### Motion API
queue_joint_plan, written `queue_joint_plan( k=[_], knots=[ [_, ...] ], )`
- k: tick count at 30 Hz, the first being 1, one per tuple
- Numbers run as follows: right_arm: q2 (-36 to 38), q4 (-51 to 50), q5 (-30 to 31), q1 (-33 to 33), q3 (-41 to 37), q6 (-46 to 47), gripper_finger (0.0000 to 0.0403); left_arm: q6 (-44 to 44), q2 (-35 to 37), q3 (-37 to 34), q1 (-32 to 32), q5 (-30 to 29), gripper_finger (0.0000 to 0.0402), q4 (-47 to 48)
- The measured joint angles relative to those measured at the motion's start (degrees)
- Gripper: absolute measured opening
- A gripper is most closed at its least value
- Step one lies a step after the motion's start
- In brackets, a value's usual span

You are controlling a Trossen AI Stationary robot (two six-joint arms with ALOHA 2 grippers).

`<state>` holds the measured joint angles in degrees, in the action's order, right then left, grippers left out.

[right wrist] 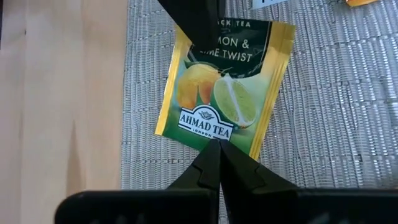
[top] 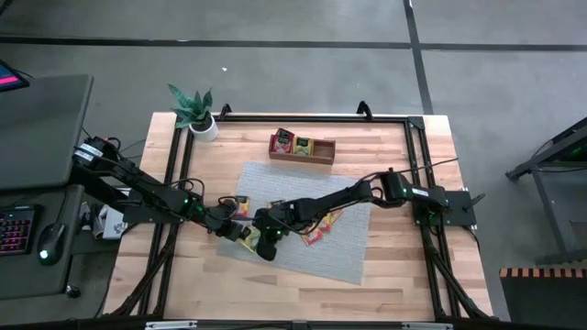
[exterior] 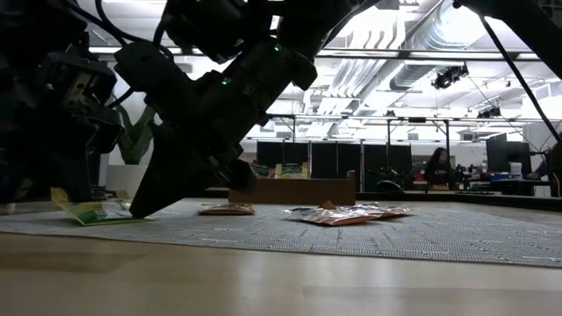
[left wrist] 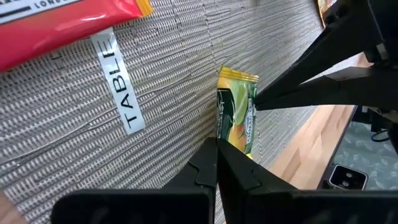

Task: Pick & Place Tea
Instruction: Put the yellow tea bag into the middle section of the wooden organizer

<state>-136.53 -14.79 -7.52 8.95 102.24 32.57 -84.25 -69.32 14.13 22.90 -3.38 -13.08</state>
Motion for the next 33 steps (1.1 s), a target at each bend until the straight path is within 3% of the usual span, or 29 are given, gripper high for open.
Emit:
queue_joint_plan(
  k=[10, 18, 25, 33],
  knots=[
    [7.62, -4.93, 0.59, -0.58, -0.02, -0.52, 0.0018, 0.28, 0.0, -0.01, 0.0, -0.22, 0.0, -0.42],
    [19.04, -21.71, 1.13, -1.12, 0.0, -1.51, 0.0019, 1.38, 0.9, 0.07, 0.0, -0.26, 0.0, -1.29],
    [28.93, -37.48, 6.75, -0.91, 0.03, -3.05, 0.002, 13.03, 3.84, 4.93, -2.12, -3.1, 0.0, -1.78],
    [35.44, -51.73, 14.81, -0.5, 0.04, -2.45, 0.0017, 27.3, 4.0, 14.62, -11.17, 0.61, 0.0, 5.08]
  ],
)
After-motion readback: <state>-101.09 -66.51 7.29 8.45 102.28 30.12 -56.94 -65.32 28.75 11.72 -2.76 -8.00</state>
